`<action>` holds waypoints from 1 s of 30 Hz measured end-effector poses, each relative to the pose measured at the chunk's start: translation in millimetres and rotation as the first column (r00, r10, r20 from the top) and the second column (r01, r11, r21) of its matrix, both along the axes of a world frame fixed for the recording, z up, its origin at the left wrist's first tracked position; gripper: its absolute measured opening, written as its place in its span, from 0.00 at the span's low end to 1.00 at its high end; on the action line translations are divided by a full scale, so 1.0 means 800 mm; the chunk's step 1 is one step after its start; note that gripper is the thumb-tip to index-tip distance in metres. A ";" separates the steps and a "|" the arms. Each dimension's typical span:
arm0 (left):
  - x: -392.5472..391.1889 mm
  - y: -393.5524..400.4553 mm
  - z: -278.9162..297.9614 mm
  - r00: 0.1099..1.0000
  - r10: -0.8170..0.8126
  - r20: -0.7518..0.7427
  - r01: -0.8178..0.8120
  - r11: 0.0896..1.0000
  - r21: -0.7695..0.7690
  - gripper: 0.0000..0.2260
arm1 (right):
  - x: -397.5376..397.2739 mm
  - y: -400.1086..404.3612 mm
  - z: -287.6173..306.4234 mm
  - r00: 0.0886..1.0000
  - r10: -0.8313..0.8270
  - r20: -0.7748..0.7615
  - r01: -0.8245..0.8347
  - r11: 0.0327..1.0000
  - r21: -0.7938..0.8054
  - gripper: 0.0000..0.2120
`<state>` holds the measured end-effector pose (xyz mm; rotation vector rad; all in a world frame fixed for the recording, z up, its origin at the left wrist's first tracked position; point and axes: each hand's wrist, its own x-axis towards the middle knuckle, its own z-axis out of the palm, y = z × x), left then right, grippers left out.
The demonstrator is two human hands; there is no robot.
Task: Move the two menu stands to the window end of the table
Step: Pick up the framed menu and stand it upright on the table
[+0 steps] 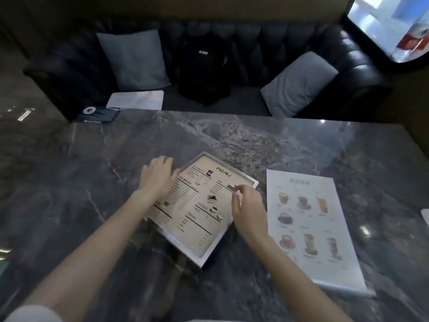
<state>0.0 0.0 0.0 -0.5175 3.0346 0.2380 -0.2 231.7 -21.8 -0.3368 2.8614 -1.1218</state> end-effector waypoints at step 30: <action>0.010 -0.037 -0.020 0.887 0.296 0.355 -0.457 0.677 0.577 0.06 | 0.001 0.013 -0.049 0.439 0.280 0.854 0.624 0.588 -0.514 0.15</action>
